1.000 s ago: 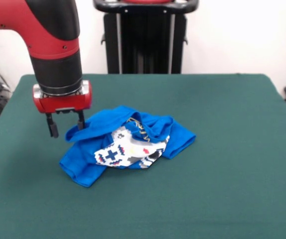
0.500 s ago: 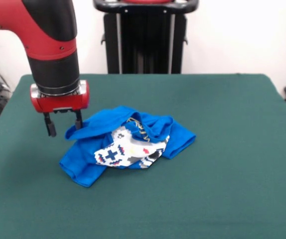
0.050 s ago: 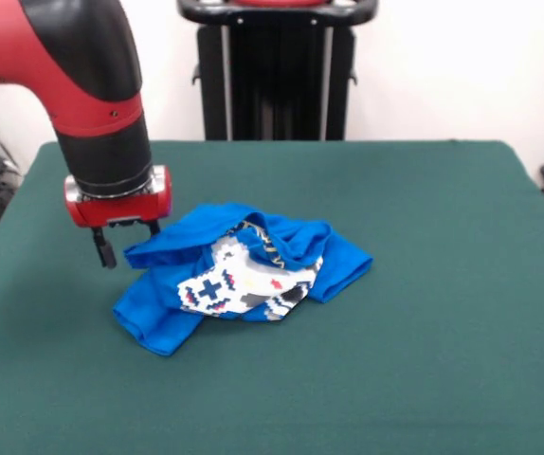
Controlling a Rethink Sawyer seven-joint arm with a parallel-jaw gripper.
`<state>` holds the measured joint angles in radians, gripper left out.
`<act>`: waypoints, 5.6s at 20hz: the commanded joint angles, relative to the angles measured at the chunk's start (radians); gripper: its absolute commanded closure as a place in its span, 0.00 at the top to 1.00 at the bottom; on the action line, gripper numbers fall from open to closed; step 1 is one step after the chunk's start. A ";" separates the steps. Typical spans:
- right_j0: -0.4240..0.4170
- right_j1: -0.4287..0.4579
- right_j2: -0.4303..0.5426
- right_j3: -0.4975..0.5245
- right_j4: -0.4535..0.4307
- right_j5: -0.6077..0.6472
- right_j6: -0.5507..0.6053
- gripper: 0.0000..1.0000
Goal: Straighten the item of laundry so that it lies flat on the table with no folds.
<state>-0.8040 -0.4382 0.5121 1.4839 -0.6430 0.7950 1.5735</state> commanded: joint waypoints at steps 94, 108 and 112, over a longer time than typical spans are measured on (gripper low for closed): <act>-0.305 -0.412 0.175 0.693 -0.076 -0.614 -0.023 0.00; -0.483 -0.219 0.382 0.721 -0.116 -0.496 -0.165 0.00; -0.497 -0.194 0.397 0.723 -0.123 -0.451 -0.190 0.00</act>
<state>-1.3335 -0.7097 0.7726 2.1197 -0.6915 0.2147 1.5733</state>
